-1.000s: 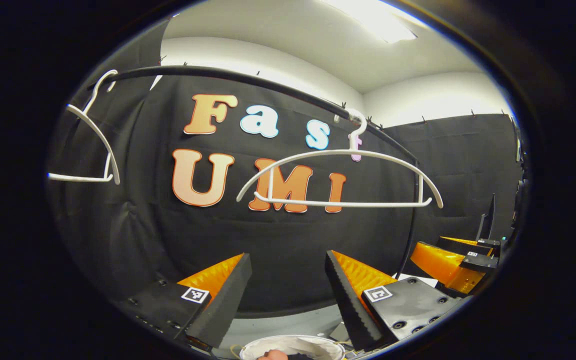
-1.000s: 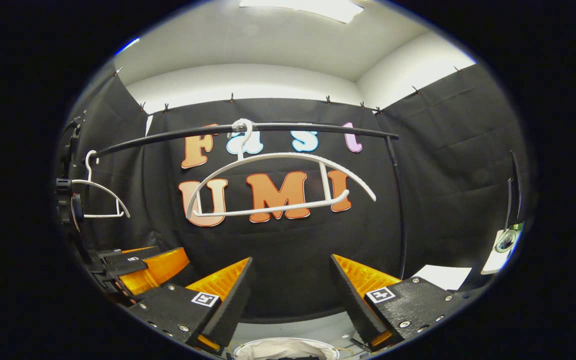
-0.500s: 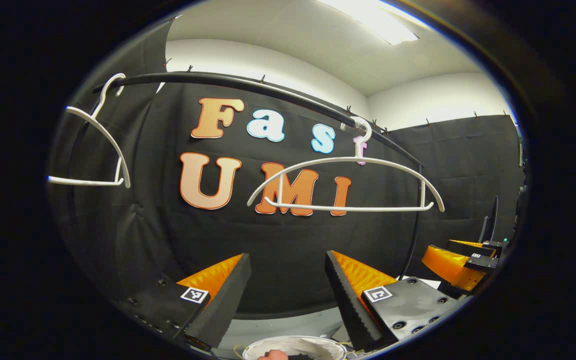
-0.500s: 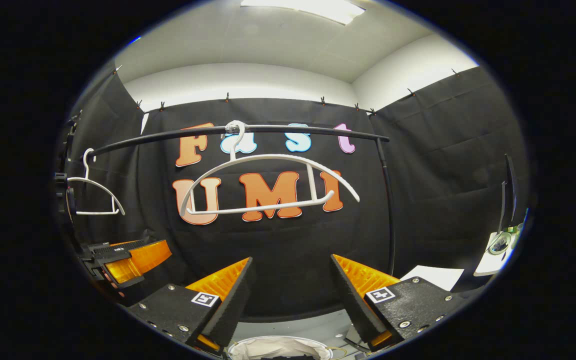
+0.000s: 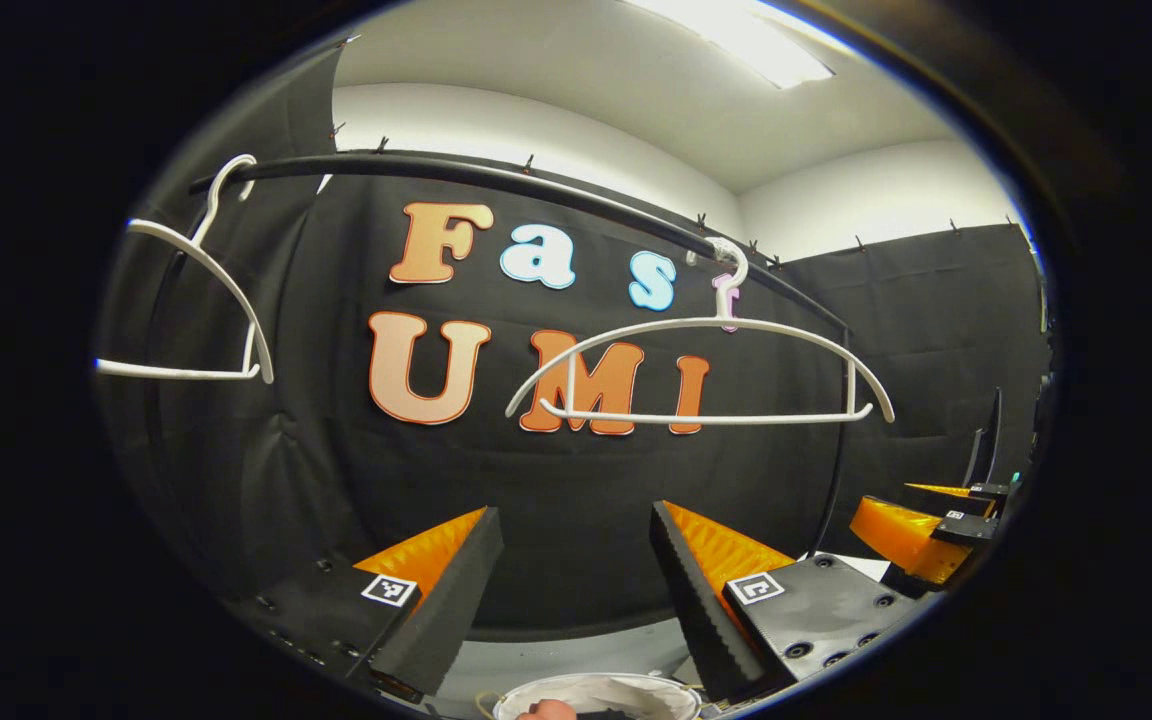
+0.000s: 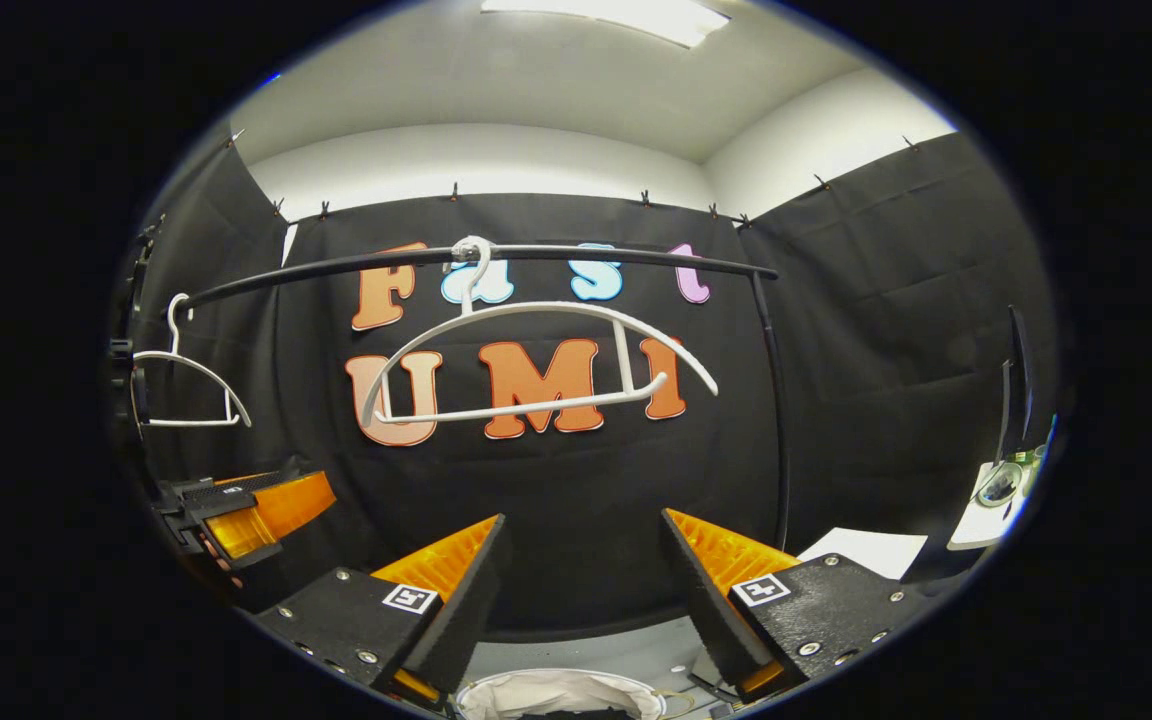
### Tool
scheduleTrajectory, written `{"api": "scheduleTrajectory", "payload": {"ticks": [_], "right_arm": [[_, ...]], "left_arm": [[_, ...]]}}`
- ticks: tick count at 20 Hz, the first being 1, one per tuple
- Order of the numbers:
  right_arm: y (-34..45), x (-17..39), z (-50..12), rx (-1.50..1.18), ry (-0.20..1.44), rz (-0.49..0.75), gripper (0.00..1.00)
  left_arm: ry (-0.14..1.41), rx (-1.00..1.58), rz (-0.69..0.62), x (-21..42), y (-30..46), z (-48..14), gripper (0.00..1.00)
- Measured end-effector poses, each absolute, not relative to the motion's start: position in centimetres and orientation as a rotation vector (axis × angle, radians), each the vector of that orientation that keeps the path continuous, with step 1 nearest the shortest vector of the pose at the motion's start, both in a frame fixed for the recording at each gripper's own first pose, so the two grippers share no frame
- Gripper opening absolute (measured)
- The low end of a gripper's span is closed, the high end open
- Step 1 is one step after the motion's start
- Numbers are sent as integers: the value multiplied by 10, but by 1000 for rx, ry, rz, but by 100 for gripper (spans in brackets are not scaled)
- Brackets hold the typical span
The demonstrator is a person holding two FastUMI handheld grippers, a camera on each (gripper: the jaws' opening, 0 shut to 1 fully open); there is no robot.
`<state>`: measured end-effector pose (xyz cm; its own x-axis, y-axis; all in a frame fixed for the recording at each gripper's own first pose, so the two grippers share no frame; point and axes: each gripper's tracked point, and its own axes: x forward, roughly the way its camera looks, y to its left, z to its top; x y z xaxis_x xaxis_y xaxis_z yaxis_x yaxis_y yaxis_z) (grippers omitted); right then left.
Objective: Grasp the clothes on the hanger with both hands and then place them into the laundry hamper below.
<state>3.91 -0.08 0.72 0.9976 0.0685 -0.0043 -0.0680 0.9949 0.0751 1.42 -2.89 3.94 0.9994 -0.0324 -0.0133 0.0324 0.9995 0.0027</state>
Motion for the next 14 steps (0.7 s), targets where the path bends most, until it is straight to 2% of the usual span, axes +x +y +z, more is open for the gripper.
{"api": "scheduleTrajectory", "payload": {"ticks": [14], "right_arm": [[2, 42, -1, 85, 19, 79, 92]], "left_arm": [[19, 0, -40, 19, -31, 33, 97]]}}
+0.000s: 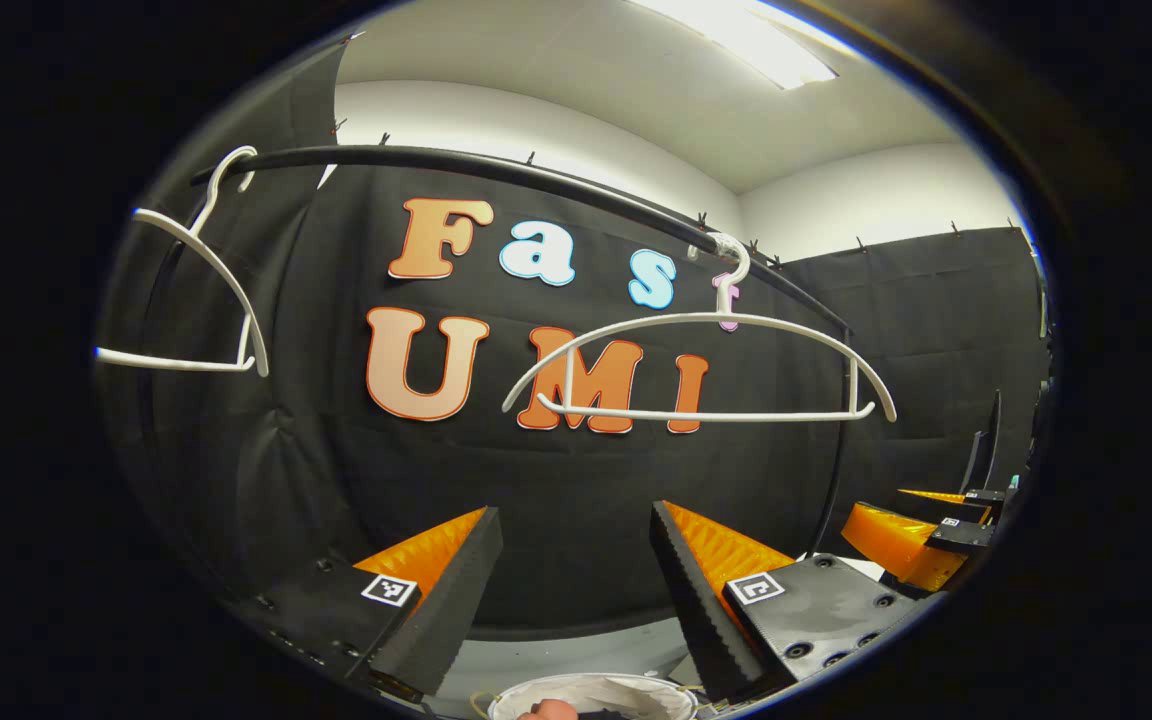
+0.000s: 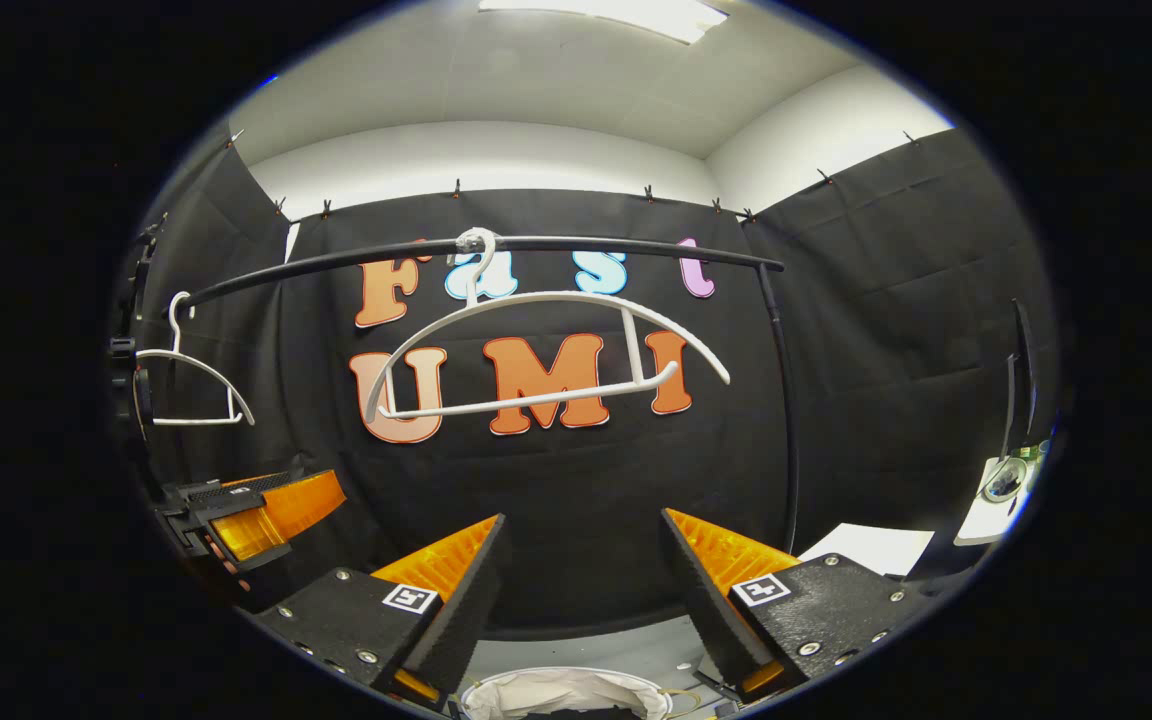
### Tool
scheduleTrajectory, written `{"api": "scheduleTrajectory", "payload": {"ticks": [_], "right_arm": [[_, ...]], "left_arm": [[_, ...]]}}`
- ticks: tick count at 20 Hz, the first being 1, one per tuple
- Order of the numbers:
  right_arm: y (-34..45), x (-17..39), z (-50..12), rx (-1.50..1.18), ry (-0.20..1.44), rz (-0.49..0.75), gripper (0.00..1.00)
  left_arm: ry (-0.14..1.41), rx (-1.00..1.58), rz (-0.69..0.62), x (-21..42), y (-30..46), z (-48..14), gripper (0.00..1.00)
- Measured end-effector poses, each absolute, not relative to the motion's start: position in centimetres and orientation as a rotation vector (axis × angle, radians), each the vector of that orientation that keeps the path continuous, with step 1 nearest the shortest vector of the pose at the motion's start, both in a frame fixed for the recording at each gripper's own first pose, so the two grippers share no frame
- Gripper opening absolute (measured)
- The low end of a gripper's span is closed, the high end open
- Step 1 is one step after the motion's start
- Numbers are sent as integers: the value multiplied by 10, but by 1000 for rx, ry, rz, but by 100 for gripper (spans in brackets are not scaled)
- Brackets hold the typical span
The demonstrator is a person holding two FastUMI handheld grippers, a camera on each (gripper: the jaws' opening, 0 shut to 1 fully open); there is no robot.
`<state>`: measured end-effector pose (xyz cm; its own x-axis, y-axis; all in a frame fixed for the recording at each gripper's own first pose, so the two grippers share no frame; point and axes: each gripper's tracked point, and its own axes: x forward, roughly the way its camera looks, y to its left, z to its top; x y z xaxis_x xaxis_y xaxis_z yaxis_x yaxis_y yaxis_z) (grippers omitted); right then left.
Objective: Grasp the clothes on the hanger with both hands and then place them into the laundry hamper below.
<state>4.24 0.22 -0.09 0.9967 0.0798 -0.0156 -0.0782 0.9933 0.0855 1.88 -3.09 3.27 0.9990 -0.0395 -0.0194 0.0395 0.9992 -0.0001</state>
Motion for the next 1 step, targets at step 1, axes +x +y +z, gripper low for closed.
{"api": "scheduleTrajectory", "payload": {"ticks": [1], "right_arm": [[2, 43, -1, 87, 21, 79, 92]], "left_arm": [[21, 5, -41, 20, -32, 32, 97]]}}
